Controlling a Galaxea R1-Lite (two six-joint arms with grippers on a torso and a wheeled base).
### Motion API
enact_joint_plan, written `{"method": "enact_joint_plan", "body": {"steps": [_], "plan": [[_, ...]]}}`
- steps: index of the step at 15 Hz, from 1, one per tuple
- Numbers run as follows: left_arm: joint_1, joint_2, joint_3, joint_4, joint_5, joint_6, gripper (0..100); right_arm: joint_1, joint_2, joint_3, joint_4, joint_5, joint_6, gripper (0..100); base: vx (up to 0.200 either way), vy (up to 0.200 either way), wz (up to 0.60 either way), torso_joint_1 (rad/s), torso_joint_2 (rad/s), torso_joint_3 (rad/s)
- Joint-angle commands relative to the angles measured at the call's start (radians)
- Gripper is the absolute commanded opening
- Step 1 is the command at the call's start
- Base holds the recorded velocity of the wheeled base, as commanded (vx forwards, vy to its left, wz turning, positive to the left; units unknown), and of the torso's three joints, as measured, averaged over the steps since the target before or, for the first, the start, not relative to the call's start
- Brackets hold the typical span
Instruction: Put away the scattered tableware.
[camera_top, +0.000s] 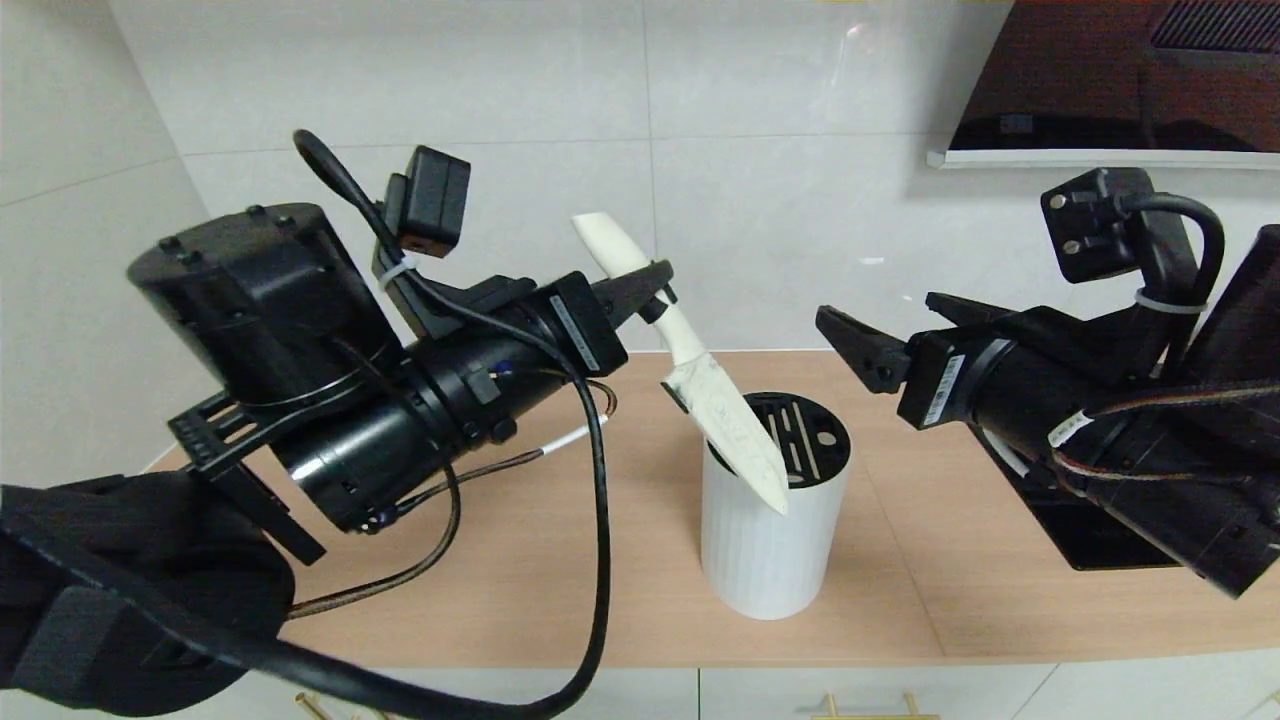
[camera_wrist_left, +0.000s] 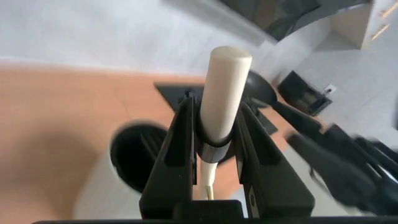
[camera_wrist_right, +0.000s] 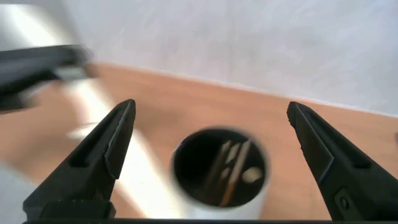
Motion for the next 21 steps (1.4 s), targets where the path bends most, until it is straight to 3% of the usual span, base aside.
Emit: {"method": "enact_joint_plan", "body": {"steps": [1, 2, 3, 4, 5, 6, 7, 9, 14, 21], "plan": [[0.011, -0.038, 0.001, -0.085, -0.011, 0.05, 0, -0.008, -0.012, -0.003, 0.0, 0.0, 0.0, 100, 0.0, 0.0, 0.0, 0.0, 0.0, 0.0], [0.011, -0.025, -0.001, -0.163, -0.051, 0.079, 0, -0.022, -0.012, -0.003, 0.001, 0.0, -0.002, 100, 0.0, 0.0, 0.0, 0.0, 0.0, 0.0], [0.02, 0.005, -0.015, -0.221, -0.143, 0.107, 0, -0.036, -0.01, -0.005, 0.001, 0.0, -0.005, 100, 0.0, 0.0, 0.0, 0.0, 0.0, 0.0], [0.037, 0.033, -0.039, -0.238, -0.237, 0.136, 0, -0.04, -0.01, -0.005, 0.001, 0.0, -0.005, 100, 0.0, 0.0, 0.0, 0.0, 0.0, 0.0], [0.051, 0.056, -0.044, -0.244, -0.278, 0.168, 0, -0.04, -0.012, -0.005, 0.001, 0.0, -0.005, 100, 0.0, 0.0, 0.0, 0.0, 0.0, 0.0], [0.057, 0.071, -0.036, -0.26, -0.277, 0.192, 0, -0.04, -0.01, -0.005, 0.001, 0.0, -0.006, 100, 0.0, 0.0, 0.0, 0.0, 0.0, 0.0], [0.088, 0.142, -0.022, -0.333, -0.278, 0.249, 0, -0.04, -0.009, -0.003, 0.003, 0.0, -0.006, 100, 0.0, 0.0, 0.0, 0.0, 0.0, 0.0], [0.097, 0.185, -0.039, -0.442, -0.278, 0.271, 0, -0.04, -0.002, -0.002, 0.003, 0.0, -0.012, 100, 0.0, 0.0, 0.0, 0.0, 0.0, 0.0], [0.094, 0.195, -0.038, -0.447, -0.278, 0.34, 0, -0.04, 0.014, -0.002, 0.003, -0.001, -0.015, 100, 0.0, 0.0, 0.0, 0.0, 0.0, 0.0], [0.048, 0.258, -0.052, -0.447, -0.281, 0.341, 0, -0.04, 0.019, 0.0, 0.003, -0.003, -0.015, 100, 0.0, 0.0, 0.0, 0.0, 0.0, 0.0]]}}
